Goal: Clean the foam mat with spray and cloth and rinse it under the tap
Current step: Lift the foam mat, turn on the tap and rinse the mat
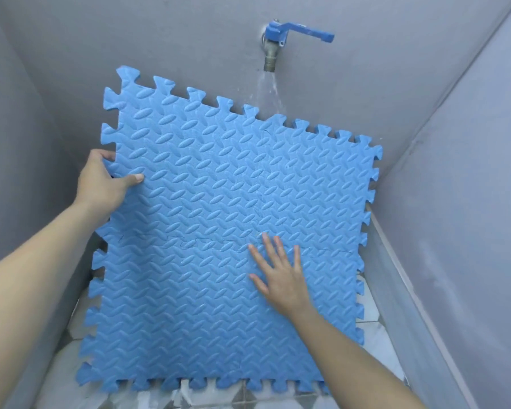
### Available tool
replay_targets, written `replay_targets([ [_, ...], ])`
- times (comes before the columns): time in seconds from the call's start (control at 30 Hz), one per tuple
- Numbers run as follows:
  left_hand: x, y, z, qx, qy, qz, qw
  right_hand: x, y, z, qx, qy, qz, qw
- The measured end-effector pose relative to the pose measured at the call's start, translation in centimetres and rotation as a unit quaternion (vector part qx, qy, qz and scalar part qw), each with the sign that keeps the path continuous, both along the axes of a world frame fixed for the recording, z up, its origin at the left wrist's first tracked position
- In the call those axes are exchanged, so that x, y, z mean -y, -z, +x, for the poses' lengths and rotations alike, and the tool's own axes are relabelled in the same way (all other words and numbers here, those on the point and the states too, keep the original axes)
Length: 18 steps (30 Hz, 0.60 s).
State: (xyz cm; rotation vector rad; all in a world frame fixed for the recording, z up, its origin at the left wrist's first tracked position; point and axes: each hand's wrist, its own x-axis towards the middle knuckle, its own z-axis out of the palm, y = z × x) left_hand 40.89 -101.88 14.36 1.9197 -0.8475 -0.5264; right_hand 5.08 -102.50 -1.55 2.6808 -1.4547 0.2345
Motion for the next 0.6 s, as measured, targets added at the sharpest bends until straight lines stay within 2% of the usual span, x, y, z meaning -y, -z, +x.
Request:
replay_targets([
  [0.07, 0.0, 0.0, -0.2, -0.001, 0.001, 0.004, 1.0, -2.1, 1.7, -5.0, 0.037, 0.115, 0.044, 0.992],
  [0.13, 0.0, 0.0, -0.5, -0.004, -0.002, 0.009, 1.0, -6.4, 4.2, -8.8, 0.021, 0.146, 0.074, 0.986],
  [0.2, 0.1, -0.1, -0.6, -0.003, -0.003, 0.015, 1.0, -10.9, 6.4, -10.3, -0.058, 0.018, 0.075, 0.995],
  [0.27, 0.3, -0.3, -0.5, 0.0, -0.003, 0.023, 1.0, -11.4, 6.8, -10.8, -0.124, -0.099, 0.064, 0.985],
  [0.3, 0.4, -0.3, -0.4, 0.004, -0.004, 0.026, 1.0, -9.9, 6.4, -11.0, -0.125, -0.105, 0.061, 0.985],
  [0.33, 0.5, -0.3, -0.3, 0.007, -0.004, 0.028, 1.0, -7.8, 5.7, -11.2, -0.106, -0.067, 0.05, 0.991],
  [0.4, 0.5, -0.3, -0.3, 0.011, -0.003, 0.031, 0.999, -3.2, 3.3, -11.4, -0.017, 0.099, 0.069, 0.993],
  [0.43, 0.4, -0.4, -0.6, 0.013, -0.003, 0.034, 0.999, -0.9, 1.9, -11.3, 0.048, 0.185, 0.091, 0.977],
  [0.53, -0.1, -1.1, -1.4, 0.019, -0.004, 0.03, 0.999, 6.0, -4.8, -8.7, 0.254, 0.346, 0.171, 0.887],
  [0.6, -0.4, -1.2, -1.6, 0.02, 0.001, 0.027, 0.999, 9.5, -10.9, -5.2, 0.378, 0.35, 0.177, 0.839],
])
